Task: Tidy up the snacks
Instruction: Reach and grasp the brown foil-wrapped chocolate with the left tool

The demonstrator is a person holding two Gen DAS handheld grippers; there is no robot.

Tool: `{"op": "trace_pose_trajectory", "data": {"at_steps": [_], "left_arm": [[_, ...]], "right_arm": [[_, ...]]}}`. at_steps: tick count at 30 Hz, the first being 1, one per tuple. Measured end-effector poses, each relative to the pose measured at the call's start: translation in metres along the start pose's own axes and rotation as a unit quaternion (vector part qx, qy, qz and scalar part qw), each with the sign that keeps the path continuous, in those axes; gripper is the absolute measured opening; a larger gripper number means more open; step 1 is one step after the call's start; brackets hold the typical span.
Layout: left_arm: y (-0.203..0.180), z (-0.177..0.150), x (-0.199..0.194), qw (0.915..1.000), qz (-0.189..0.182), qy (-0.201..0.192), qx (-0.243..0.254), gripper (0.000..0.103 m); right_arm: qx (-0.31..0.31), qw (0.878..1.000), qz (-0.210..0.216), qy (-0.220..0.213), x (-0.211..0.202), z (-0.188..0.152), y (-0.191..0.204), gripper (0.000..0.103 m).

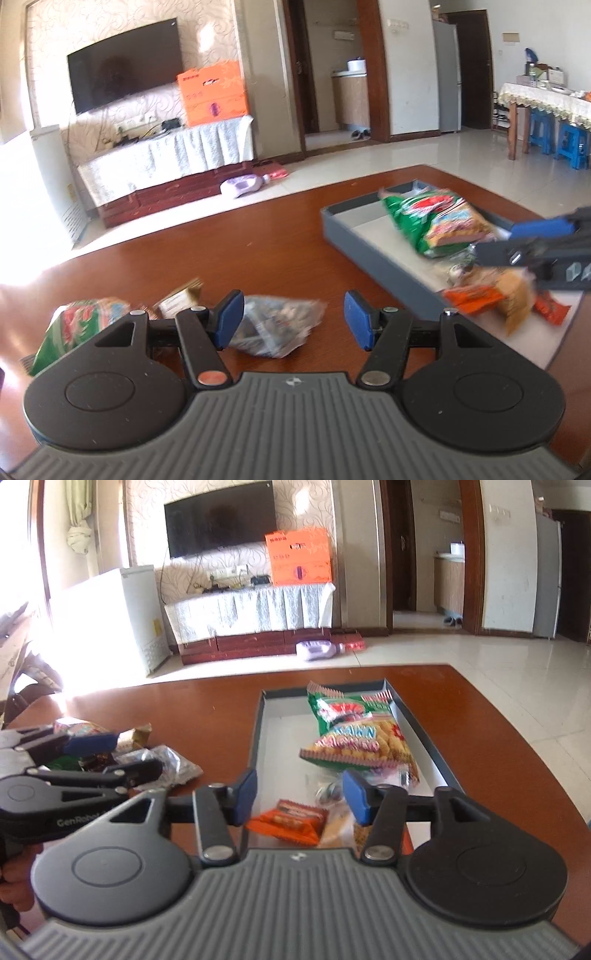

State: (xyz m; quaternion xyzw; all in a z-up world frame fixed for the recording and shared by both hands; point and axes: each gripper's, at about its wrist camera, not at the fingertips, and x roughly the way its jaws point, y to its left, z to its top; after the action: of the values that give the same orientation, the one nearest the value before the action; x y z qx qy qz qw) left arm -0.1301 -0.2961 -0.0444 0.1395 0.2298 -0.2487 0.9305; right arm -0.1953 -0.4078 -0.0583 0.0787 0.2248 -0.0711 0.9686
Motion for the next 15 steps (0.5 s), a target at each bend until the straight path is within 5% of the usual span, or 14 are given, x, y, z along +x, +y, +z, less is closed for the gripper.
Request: {"op": "trace_pose_trajectory", "data": {"at_steps": [8,15], "left_arm": [[0.066,-0.025,0.011,0.9957,0.071,0.047,-0.036,0.066],[0.125,-0.028,0.007,0.9865,0.139,0.047,-0.073,0.066]], "right_arm": [[-0.003,1.0,0.011,-0.011,0.0,0.005,0.014,0.058],[-0.014,1.0,0.026,0.0,0.008,0.004,0.031,0.058]]}}
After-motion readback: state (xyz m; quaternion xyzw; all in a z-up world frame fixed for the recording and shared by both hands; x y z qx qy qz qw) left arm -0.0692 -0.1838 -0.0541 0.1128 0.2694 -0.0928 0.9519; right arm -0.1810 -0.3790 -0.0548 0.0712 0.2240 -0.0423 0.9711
